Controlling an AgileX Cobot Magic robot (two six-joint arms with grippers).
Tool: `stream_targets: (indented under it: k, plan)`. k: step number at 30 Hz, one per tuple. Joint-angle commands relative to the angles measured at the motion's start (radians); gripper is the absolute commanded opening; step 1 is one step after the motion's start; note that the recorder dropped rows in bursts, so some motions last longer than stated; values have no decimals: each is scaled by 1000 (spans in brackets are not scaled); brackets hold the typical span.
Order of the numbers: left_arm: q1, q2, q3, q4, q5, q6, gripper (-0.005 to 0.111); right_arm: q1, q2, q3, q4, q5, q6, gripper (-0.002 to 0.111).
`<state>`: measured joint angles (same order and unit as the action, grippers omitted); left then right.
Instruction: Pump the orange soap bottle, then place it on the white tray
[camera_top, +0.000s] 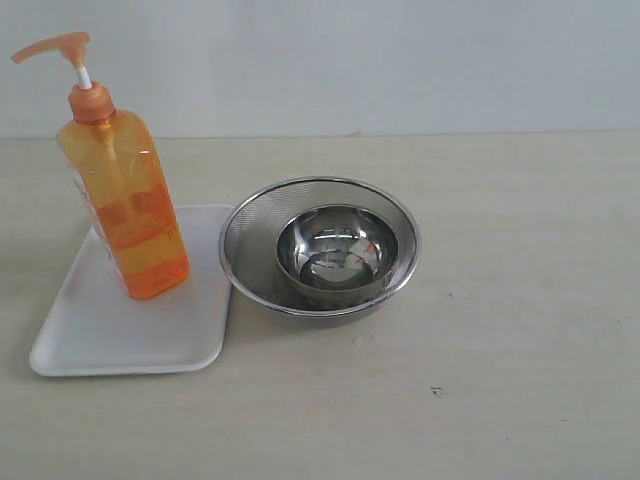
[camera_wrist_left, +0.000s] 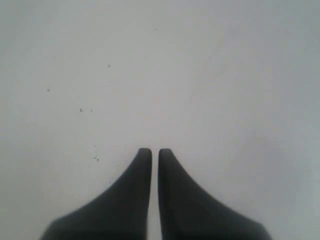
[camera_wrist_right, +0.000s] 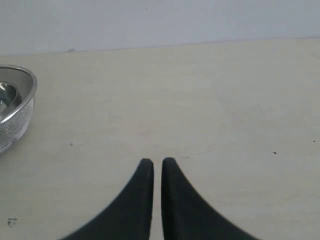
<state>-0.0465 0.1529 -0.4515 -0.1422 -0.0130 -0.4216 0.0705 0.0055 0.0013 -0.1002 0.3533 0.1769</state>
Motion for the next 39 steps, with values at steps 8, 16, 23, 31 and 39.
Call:
stream_targets:
  k: [8,16,23,31,39]
  plan:
    - [2,488,-584,4,440,372,5,-2,-5,-1,-4,-6,-4,3]
    - [2,689,-740,10,367,438,5,-2,-5,-1,-4,-6,-4,3]
    - [2,739,-468,5,-22,438,5,-2,-5,-1,-4,-6,-4,3]
    - [-41,744,14,-132,-489,398,5,-2,-5,-1,-4,-6,-4,3]
    - [-180,871,244,-132,-741,414,5,-2,-5,-1,-4,-6,-4,3]
